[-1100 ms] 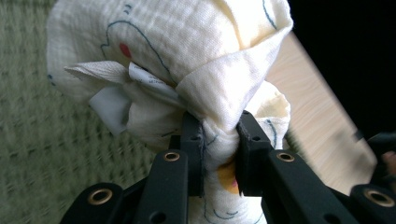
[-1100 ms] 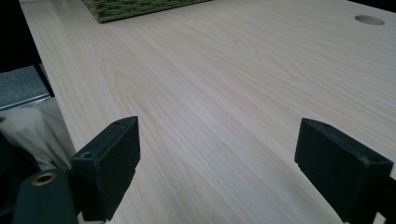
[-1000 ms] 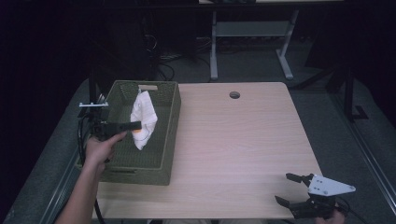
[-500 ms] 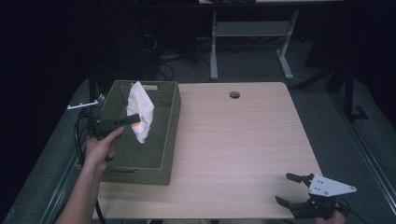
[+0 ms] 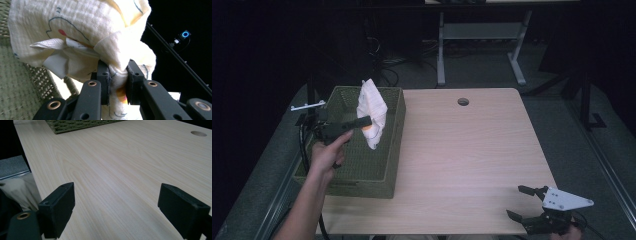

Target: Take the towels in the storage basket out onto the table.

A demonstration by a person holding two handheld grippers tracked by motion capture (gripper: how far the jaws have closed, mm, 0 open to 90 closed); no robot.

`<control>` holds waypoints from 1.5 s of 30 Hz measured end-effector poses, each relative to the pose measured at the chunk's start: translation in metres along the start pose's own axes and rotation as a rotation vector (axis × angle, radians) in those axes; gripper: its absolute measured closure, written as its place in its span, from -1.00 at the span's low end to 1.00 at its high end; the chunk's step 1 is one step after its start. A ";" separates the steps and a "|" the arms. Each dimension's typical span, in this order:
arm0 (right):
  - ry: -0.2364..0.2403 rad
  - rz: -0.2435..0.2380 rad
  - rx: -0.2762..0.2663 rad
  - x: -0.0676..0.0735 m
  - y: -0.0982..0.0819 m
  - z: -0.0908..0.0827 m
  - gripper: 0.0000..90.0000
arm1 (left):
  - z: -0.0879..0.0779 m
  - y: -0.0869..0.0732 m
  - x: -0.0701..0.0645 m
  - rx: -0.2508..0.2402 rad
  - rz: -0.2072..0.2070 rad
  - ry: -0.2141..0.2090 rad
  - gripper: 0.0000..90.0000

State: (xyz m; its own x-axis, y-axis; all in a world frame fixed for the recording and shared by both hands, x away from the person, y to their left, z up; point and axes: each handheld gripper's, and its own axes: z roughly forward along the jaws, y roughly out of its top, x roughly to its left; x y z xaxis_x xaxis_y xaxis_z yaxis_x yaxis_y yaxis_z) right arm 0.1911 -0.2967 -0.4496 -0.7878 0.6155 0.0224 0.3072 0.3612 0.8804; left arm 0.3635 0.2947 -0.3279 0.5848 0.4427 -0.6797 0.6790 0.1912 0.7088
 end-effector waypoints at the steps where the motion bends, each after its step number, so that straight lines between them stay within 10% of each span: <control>1: 0.001 0.001 0.000 0.000 0.000 0.000 -0.69 | 0.002 0.001 -0.002 -0.002 -0.001 -0.003 0.71; 45: 0.027 -0.024 -0.013 -0.002 0.002 0.003 -0.69 | 0.128 0.004 -0.071 0.227 0.182 -0.084 0.70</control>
State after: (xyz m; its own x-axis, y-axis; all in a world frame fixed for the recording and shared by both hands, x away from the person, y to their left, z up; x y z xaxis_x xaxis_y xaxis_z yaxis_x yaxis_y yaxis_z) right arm 0.1945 -0.2954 -0.4491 -0.8089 0.5878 0.0139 0.2811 0.3659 0.8872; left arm 0.3813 0.1519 -0.3009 0.7343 0.3759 -0.5652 0.6359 -0.0897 0.7665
